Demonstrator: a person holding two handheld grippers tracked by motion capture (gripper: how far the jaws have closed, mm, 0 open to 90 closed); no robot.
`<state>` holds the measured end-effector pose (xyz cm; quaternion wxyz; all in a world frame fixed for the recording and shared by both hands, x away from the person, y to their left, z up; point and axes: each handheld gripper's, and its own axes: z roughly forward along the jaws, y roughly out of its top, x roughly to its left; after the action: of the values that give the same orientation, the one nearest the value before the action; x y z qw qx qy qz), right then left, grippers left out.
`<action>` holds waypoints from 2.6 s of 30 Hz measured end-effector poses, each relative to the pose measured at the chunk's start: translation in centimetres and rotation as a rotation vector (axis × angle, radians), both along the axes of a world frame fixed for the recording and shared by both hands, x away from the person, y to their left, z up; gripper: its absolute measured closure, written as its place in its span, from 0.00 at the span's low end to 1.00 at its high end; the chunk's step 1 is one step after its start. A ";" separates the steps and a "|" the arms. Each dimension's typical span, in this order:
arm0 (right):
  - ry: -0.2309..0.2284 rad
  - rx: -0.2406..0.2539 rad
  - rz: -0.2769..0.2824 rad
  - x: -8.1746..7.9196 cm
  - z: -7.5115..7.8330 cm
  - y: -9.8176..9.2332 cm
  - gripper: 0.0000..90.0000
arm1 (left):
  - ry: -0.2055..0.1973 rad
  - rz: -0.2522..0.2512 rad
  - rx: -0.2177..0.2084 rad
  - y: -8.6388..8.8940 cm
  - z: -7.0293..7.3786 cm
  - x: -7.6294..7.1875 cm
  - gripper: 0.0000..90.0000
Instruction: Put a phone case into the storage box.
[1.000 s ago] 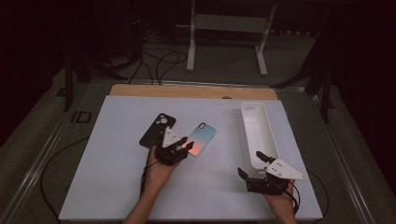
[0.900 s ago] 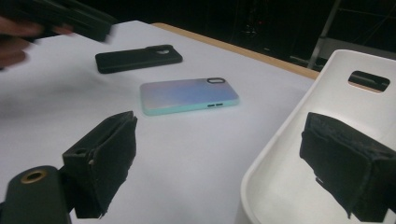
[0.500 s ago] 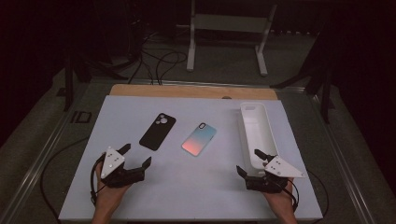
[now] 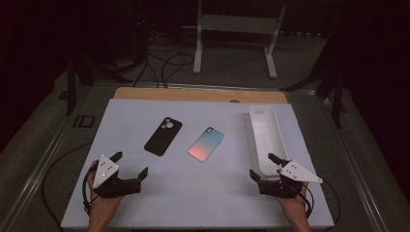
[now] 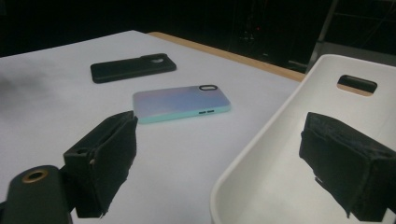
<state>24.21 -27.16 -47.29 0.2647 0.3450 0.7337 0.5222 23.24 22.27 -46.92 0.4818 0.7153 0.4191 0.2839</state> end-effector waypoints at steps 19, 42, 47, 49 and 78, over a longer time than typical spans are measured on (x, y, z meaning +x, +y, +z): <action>0.010 -0.009 -0.012 0.8 0.2 0.4 0.10 | 0.170 -0.044 0.086 -3.8 0.4 4.8 0.00; 0.017 -0.019 -0.013 0.7 0.0 0.3 0.10 | 0.338 -0.148 0.248 -15.2 -2.7 12.9 0.00; 0.019 -0.017 -0.014 0.6 0.0 0.2 0.10 | 0.359 -0.161 0.264 -16.5 -3.2 13.6 0.00; 0.018 -0.018 -0.016 0.6 0.0 0.3 0.10 | 0.367 -0.167 0.271 -17.0 -3.5 13.8 0.00; 0.014 -0.022 -0.020 0.6 -0.1 0.4 0.10 | 0.469 -0.218 0.310 -19.3 -5.5 14.6 0.08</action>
<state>24.86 -26.80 -47.34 0.2684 0.3532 0.7376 0.5090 37.84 2.96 -52.45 0.2847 0.8670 0.3915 0.1182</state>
